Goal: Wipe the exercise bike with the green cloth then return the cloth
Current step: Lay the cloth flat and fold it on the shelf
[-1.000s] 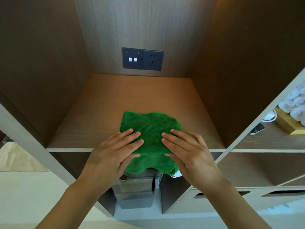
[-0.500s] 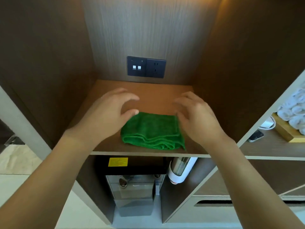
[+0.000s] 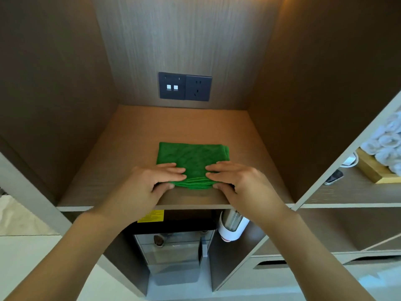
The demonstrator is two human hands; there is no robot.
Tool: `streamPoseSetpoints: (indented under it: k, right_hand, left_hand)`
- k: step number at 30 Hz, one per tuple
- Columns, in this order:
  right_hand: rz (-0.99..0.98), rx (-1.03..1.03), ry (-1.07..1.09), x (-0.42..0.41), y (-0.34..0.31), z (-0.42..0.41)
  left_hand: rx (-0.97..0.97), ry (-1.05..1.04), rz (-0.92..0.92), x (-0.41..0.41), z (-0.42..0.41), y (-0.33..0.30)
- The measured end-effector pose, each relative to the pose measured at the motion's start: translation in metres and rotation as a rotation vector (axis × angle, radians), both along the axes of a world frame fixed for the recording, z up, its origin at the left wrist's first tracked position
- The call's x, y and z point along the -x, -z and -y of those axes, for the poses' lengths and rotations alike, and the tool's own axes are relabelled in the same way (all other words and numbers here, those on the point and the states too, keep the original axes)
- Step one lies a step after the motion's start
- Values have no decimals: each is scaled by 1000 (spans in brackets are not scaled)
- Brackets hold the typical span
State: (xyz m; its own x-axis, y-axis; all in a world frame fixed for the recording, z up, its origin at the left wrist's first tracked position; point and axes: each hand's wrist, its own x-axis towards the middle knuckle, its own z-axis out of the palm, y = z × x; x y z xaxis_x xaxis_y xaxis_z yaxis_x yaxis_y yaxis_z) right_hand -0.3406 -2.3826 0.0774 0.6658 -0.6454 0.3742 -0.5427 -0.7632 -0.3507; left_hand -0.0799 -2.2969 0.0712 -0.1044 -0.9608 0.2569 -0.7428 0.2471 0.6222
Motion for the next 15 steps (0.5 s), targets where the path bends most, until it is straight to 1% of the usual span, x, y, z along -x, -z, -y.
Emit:
streamPoseSetpoints:
  k: [4, 7, 11, 15]
  right_hand:
    - [-49, 14, 91, -2, -1, 26]
    - [-155, 74, 235, -7, -7, 49]
    - [-269, 68, 374, -16, -18, 79]
    - [-392, 88, 535, -25, -29, 97]
  left_hand:
    - [-32, 58, 76, 1, 35, -5]
    - [-42, 53, 132, 3, 70, -8]
    - [-72, 33, 245, 11, 117, -10]
    - [-36, 15, 324, 23, 144, -13]
